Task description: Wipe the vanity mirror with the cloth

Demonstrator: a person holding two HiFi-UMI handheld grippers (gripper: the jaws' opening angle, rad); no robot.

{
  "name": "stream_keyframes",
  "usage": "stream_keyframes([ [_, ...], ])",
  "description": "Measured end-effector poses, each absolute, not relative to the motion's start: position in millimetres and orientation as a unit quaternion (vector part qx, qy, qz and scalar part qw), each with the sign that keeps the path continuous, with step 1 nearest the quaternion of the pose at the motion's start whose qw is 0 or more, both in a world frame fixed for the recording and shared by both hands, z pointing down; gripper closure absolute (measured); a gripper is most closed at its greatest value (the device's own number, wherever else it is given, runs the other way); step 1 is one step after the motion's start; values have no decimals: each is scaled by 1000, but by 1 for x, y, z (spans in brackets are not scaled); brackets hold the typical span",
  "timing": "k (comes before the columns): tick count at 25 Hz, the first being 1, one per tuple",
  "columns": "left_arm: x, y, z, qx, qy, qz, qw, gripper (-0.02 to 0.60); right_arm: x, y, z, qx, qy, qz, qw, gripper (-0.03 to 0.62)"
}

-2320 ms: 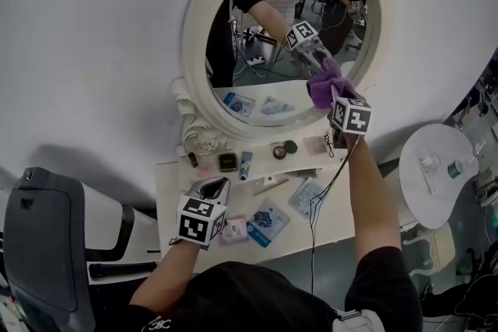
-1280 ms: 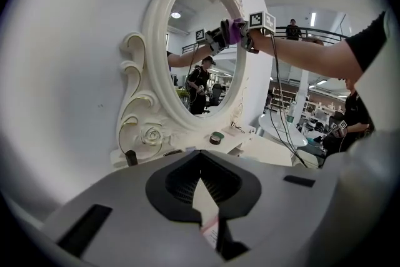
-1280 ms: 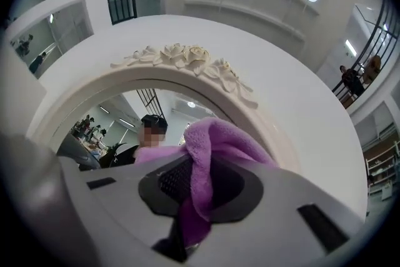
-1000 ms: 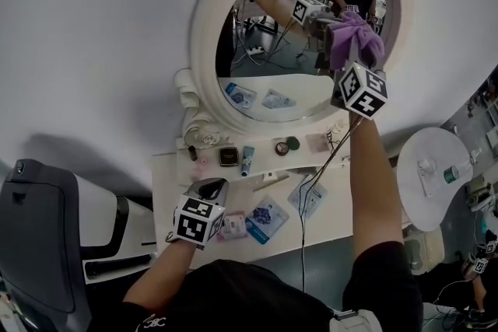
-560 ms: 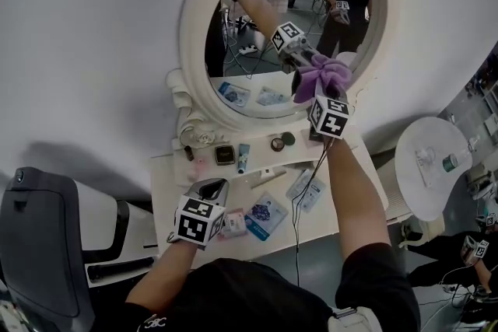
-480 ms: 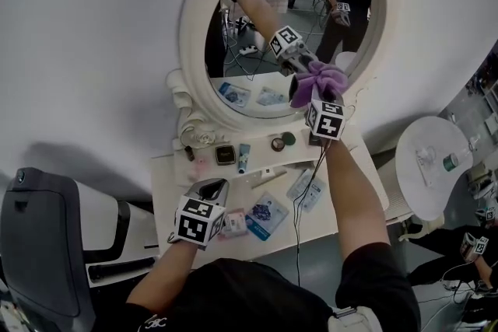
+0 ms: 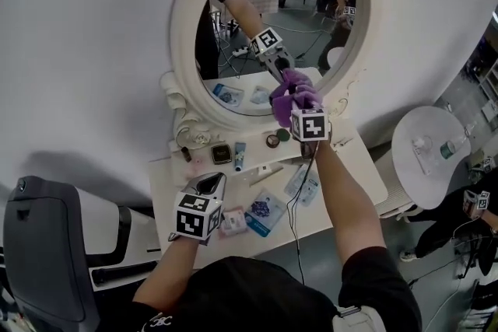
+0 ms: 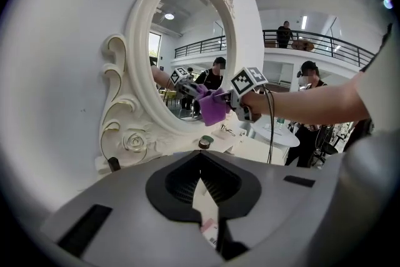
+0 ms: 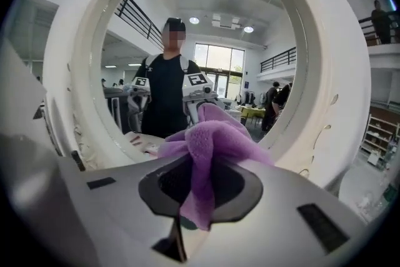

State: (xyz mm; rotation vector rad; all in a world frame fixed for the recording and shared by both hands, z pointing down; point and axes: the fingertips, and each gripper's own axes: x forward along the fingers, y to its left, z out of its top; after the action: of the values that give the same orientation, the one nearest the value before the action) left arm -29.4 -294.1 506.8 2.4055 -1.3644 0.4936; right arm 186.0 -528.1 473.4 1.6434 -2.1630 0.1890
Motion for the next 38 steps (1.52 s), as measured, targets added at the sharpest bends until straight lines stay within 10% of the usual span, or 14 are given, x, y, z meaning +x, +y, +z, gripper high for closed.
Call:
stream_keyframes([
  [16, 15, -306, 494, 872, -444, 139, 154, 575, 156, -336, 443, 591, -804, 46, 38, 537],
  [38, 15, -286, 499, 880, -426, 141, 157, 575, 139, -268, 472, 592, -803, 48, 49, 537],
])
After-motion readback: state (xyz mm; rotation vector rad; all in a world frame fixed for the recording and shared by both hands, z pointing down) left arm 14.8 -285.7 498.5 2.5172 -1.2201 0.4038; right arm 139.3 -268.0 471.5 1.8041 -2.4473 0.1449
